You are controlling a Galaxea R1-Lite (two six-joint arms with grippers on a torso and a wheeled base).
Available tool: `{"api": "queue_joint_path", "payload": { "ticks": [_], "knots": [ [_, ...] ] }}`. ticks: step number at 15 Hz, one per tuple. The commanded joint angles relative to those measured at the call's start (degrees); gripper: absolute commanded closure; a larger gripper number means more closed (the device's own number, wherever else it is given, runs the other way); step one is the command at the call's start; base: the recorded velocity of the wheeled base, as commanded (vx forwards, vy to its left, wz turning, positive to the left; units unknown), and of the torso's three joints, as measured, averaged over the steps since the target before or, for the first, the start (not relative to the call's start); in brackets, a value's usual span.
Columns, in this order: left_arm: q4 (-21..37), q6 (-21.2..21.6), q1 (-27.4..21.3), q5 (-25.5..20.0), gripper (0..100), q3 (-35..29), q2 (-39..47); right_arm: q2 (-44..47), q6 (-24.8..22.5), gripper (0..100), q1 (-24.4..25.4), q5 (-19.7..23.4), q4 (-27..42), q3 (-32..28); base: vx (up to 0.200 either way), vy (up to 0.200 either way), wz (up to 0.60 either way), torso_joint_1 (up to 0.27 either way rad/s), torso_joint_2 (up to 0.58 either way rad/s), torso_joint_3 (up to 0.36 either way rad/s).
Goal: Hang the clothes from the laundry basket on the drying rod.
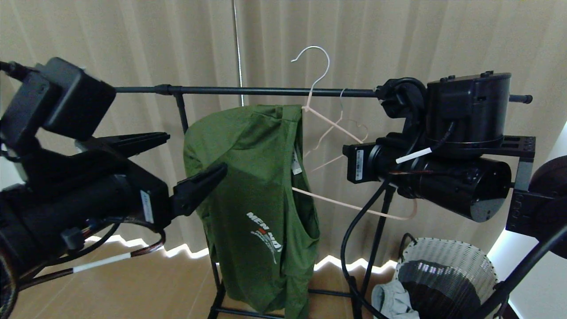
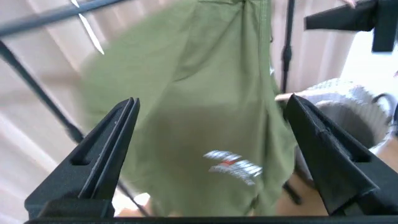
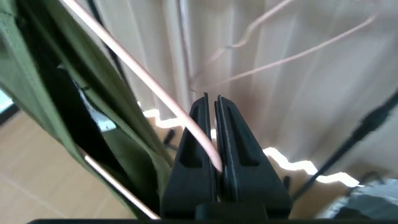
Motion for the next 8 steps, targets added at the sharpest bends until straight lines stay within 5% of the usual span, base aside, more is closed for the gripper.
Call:
{"api": "queue_joint_path", "payload": {
  "ticks": [1,5,8],
  "knots": [
    [-1.5,7.99,0.77,0.06,0,5.19,-8.5,-0.61,-0.21,100,-0.4,0.0,-0.03,0.61,0.0,0.0,0.0,0.0,0.0,0.0],
    [-2.47,25.39,-0.2,-0.12,0,10.11,-13.95,-0.7,-2.32,100,-0.57,-0.09,-0.03,1.66,0.0,0.0,0.0,0.0,0.0,0.0],
    [-4.67,25.92,-2.22,-0.12,0,10.29,-12.99,-0.61,-2.32,100,-0.31,-0.44,-0.03,2.1,0.0,0.0,0.0,0.0,0.0,0.0]
  ]
}}
